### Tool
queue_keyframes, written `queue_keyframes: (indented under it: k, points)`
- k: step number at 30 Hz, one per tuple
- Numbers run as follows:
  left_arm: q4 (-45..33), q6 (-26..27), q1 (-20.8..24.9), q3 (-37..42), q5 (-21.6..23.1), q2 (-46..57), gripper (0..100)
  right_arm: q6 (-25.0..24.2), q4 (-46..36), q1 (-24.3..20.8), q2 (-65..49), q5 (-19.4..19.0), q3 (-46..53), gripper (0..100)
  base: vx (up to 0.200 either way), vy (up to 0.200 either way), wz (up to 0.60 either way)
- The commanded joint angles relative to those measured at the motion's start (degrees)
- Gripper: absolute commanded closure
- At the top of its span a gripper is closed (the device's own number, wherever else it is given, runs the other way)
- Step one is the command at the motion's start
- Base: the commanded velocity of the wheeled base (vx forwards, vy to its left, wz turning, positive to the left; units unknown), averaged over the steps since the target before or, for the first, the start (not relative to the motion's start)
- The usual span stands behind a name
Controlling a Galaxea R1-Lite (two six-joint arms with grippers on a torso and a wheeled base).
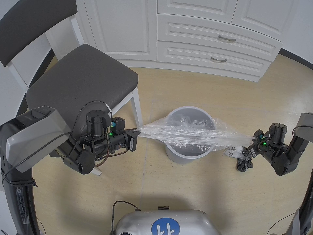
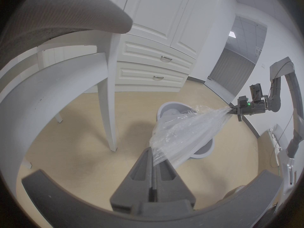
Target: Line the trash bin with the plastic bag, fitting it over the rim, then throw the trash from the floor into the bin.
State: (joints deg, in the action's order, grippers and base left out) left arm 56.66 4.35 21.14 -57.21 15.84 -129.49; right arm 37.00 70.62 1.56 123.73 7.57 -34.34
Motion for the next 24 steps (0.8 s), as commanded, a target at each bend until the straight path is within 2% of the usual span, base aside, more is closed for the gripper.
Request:
queue_keyframes:
  k: [1,4,5,7,9,13,15,18,19,21,24]
  points:
    - [-0.15,0.92,1.45,2.89,-0.02,2.93,100,1.67,0.57,0.37,-2.53,-1.15,2.35,100,0.000,0.000,0.00]
    - [-0.41,3.38,1.63,5.00,0.07,4.16,100,4.31,0.57,1.60,-4.12,-1.86,4.55,100,0.000,0.000,0.00]
    - [-0.41,5.23,1.89,6.50,0.07,4.60,100,7.30,0.57,2.75,-5.17,-3.09,5.69,100,0.000,0.000,0.00]
    - [-0.50,6.46,2.42,7.38,0.07,4.51,100,9.85,0.57,3.71,-5.70,-5.11,6.57,100,0.000,0.000,0.00]
    - [-0.41,6.81,3.12,6.94,0.07,3.54,100,10.99,0.66,3.89,-5.17,-6.43,6.48,100,0.000,0.000,0.00]
    - [0.47,6.37,3.38,3.77,-0.63,-0.06,100,10.29,1.10,3.10,-2.97,-6.34,4.28,100,0.000,0.000,0.00]
    - [0.99,6.28,2.24,1.40,-1.25,-1.29,100,9.23,2.59,2.39,-0.86,-5.64,2.61,100,0.000,0.000,0.00]
    - [2.14,5.23,0.04,-0.45,-1.25,-1.29,100,5.89,7.69,1.08,1.51,-2.47,1.38,100,0.000,0.000,0.00]
    - [2.40,3.82,-0.22,-1.06,-1.33,-1.20,100,3.96,11.47,-0.07,3.18,0.25,0.59,100,0.000,0.000,0.00]
    - [2.93,2.15,-0.22,-1.76,-1.42,-1.12,100,3.26,14.19,-0.95,4.94,2.36,-0.73,100,0.000,0.000,0.00]
    - [3.72,0.92,0.13,-2.99,-1.95,-1.56,100,2.90,15.07,-1.74,5.90,3.33,-2.13,100,0.000,0.000,0.00]
